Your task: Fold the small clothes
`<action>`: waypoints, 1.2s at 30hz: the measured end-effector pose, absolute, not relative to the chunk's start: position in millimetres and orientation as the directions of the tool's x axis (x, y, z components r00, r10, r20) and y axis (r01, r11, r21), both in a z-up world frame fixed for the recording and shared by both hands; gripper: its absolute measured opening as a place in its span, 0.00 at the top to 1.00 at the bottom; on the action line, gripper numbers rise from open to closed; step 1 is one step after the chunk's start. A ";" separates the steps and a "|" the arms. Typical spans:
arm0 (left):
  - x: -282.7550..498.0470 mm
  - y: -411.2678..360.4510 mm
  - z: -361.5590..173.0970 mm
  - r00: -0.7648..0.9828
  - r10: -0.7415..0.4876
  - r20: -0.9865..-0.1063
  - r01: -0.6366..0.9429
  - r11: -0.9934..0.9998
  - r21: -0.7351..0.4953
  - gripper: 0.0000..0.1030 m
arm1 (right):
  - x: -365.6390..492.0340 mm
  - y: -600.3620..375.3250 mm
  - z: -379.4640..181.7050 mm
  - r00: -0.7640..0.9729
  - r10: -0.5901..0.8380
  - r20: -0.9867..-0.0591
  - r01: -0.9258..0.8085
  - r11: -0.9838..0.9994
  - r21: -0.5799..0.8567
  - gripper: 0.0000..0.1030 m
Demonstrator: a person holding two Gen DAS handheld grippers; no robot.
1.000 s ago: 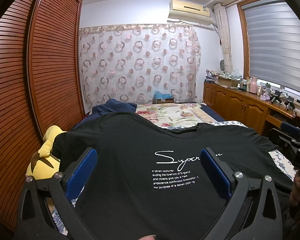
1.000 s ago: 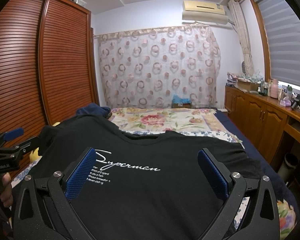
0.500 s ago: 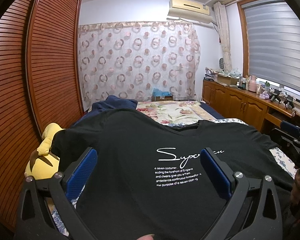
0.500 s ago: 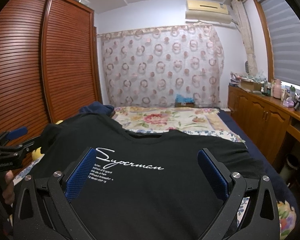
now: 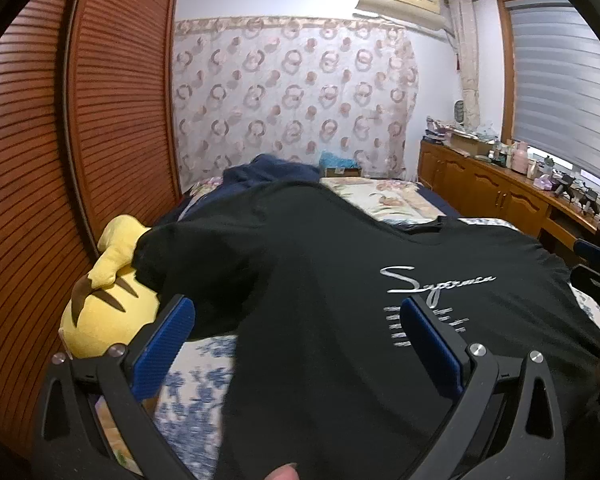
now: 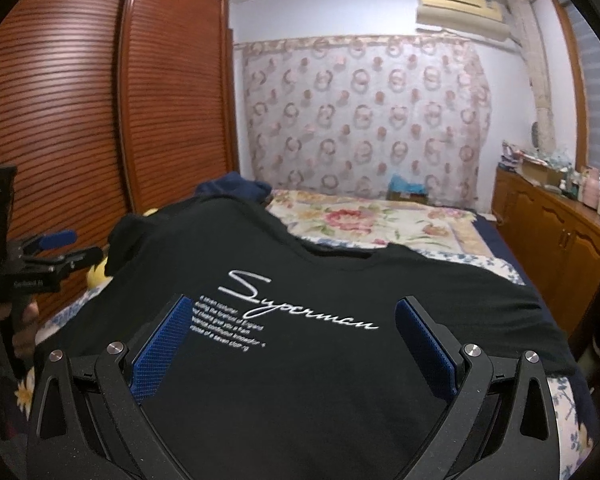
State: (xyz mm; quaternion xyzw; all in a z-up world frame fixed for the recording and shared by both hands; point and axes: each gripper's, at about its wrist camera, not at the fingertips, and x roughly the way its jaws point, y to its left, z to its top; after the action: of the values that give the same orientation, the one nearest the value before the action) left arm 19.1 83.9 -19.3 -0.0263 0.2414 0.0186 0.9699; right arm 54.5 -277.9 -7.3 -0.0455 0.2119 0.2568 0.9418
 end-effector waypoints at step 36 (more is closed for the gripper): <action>87.7 204.4 -70.5 0.760 -0.078 -0.645 -0.059 0.981 -0.187 1.00 | 87.5 -219.5 -43.9 0.630 0.519 -0.577 -0.633 0.774 0.005 0.00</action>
State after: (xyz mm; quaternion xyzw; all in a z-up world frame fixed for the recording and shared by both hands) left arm 87.7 204.4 -70.5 -0.0985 0.3464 -0.0052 0.9329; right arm 87.5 -219.5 -43.9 -0.0994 0.2862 0.3211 0.8973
